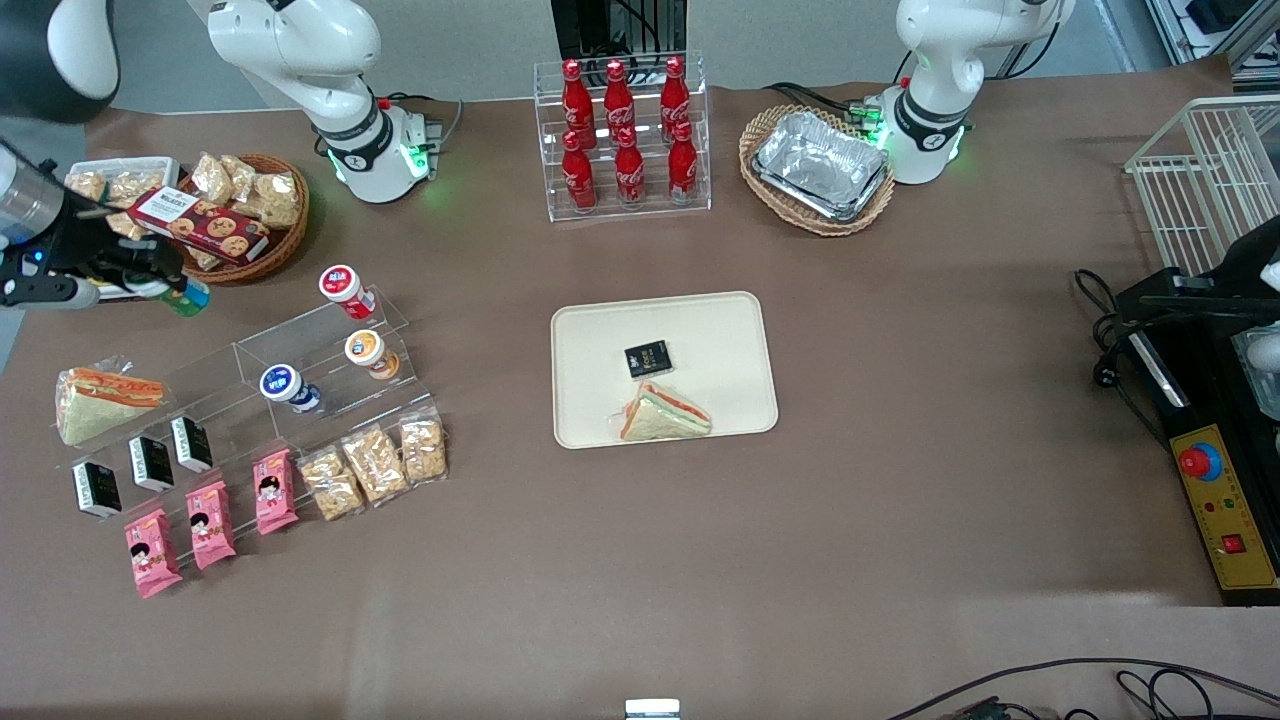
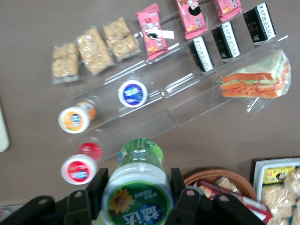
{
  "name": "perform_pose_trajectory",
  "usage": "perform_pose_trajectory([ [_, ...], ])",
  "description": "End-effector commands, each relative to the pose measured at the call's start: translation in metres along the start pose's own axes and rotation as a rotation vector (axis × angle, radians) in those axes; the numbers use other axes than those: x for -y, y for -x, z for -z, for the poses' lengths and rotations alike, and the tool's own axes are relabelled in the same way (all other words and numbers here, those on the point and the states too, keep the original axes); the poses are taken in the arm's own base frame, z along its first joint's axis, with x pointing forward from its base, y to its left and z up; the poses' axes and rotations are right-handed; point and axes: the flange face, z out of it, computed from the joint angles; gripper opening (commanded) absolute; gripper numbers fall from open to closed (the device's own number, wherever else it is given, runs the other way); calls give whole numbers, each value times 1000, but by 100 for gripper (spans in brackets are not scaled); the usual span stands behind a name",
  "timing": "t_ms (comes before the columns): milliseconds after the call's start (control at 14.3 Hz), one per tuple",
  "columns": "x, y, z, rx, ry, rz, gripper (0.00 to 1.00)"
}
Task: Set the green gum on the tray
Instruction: 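Lift the green-capped bottle up out of the rack with the right gripper, then carry the green-capped bottle over the white tray with the right gripper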
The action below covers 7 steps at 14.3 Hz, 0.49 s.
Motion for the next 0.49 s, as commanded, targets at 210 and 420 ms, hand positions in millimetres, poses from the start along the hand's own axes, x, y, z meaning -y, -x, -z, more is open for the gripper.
perform_pose_trajectory([
  [210, 154, 8, 22, 92, -113, -163, 49],
  [420, 245, 10, -10, 88, -121, -219, 49],
])
